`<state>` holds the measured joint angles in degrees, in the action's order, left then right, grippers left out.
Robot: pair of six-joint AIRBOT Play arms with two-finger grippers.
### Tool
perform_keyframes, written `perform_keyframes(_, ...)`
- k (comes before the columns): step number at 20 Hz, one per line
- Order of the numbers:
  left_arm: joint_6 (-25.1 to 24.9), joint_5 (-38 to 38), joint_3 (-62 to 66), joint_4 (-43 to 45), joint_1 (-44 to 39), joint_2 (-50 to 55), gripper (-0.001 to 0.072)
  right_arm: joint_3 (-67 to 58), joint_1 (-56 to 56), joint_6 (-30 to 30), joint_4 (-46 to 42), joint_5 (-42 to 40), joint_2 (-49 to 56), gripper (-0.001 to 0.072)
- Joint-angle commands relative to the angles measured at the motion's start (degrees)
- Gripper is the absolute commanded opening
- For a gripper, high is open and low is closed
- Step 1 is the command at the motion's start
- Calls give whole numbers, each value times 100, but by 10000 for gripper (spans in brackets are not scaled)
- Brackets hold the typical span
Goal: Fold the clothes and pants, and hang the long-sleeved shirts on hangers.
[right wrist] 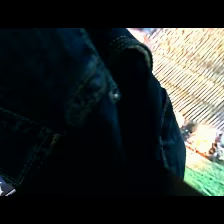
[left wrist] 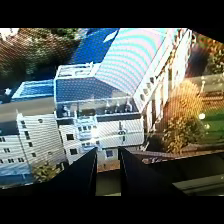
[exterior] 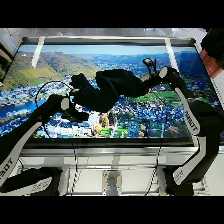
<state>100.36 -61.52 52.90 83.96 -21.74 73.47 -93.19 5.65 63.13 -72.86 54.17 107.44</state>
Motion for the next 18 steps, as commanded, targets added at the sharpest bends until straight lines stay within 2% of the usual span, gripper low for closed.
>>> perform_keyframes(1, -2, 7, -2, 2, 4, 11, 150, -208, 57, 68, -96, 249, 247, 6)
perform_keyframes(7, -11, 225, -4, 4, 4, 162, 147, -1775, 46, 120, -363, 1591, -267, 1)
perform_keyframes(8, -96, 363, -4, 2, 4, 214, 98, -1941, 46, 236, -529, 1672, -525, 1)
perform_keyframes(9, -249, 428, -2, 4, 4, 247, 13, -1989, 44, 356, -774, 1703, -898, 1)
perform_keyframes(11, -586, 345, -2, 2, 4, 212, 11, -1985, 39, 503, -1416, 1921, -1558, 1)
perform_keyframes(13, -1060, 68, -2, 7, 4, 68, 11, -1836, -17, 505, -1923, 2253, -2201, 1)
perform_keyframes(15, -1593, -109, -2, 7, 4, -127, 11, -1373, -284, 560, -1932, 2483, -2868, 1)
perform_keyframes(18, -1561, -614, 0, 9, 7, -249, 12, 304, -848, 704, -1930, 2374, -4103, 1)
